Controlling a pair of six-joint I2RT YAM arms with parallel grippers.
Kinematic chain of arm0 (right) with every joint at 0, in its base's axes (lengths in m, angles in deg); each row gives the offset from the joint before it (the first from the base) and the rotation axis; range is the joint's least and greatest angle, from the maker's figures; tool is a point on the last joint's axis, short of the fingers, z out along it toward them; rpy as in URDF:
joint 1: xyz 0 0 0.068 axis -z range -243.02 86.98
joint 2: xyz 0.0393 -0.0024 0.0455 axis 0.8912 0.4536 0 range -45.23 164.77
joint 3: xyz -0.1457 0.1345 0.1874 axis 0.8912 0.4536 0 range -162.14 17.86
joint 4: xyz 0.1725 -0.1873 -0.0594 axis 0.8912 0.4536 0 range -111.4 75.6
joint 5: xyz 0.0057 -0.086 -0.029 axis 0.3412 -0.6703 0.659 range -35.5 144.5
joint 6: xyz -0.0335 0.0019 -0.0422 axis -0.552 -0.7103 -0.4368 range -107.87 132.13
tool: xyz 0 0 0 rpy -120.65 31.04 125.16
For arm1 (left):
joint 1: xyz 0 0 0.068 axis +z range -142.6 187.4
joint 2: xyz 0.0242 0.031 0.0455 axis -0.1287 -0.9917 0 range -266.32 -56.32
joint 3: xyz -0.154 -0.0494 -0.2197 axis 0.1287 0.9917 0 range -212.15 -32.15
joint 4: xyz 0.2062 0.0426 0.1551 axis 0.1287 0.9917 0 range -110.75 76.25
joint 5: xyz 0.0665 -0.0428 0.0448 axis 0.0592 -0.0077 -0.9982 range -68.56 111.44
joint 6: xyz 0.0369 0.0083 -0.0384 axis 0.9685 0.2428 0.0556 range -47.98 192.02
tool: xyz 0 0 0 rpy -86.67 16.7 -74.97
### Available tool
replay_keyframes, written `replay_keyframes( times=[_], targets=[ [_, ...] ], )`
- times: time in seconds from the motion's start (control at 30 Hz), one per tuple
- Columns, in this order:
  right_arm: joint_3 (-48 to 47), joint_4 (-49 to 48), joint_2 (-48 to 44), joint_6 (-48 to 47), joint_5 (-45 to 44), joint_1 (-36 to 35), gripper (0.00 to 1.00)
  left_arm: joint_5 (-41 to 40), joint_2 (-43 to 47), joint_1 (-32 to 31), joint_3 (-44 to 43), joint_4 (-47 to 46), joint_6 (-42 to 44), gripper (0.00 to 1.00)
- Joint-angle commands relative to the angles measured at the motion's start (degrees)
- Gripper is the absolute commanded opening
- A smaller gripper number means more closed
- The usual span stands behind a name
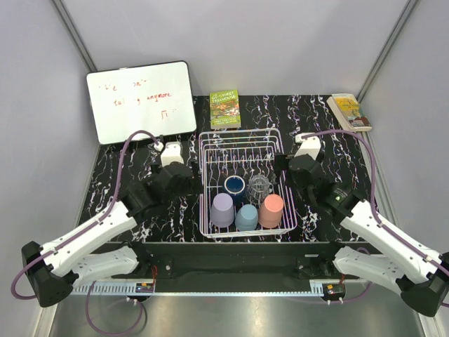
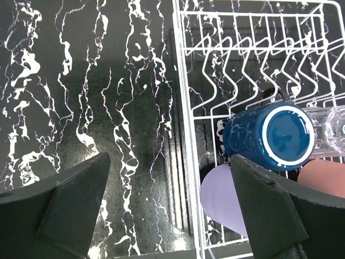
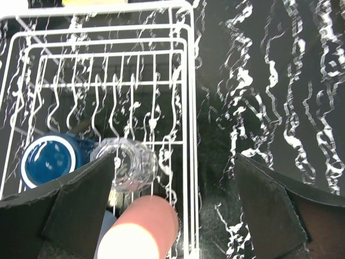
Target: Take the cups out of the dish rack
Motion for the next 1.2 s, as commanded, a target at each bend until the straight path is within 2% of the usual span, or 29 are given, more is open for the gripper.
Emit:
replay_keyframes(
  times=[0.0, 0.23, 0.37, 0.47, 0.6, 0.7, 1.17],
  targets=[
    [1.5, -0.5, -1.9, 2.7, 3.2, -0.2, 1.00, -1.3, 1.1, -0.1, 1.2, -1.6, -2.2, 0.99],
    [3.4, 0.8, -5.0, 4.2, 3.6, -0.2, 1.00, 0.4, 4.8, -0.1, 4.3, -3.3, 0.1, 0.99],
    [2.7, 1.6, -4.6, 4.8, 2.7, -0.2, 1.00, 2.7, 3.8, -1.0, 2.3, -1.8, 0.3, 0.99],
    [1.9, 2.1, -3.7, 5.1, 1.9, -0.1, 1.00, -0.3, 2.1, -6.4, -0.7, 0.5, -1.3, 0.99],
    [1.2, 2.3, -3.3, 5.1, 1.0, -0.2, 1.00, -5.0, -2.4, -16.6, -5.4, 3.4, -4.8, 0.98],
    [1.0, 2.4, -3.2, 5.1, 1.0, -0.2, 1.00, -8.6, -6.7, -21.0, -7.7, 4.7, -7.0, 0.99],
    [2.1, 2.3, -3.6, 6.0, 1.7, -0.2, 1.00, -9.5, -13.5, -23.2, -8.0, 4.5, -9.7, 0.99]
  ],
)
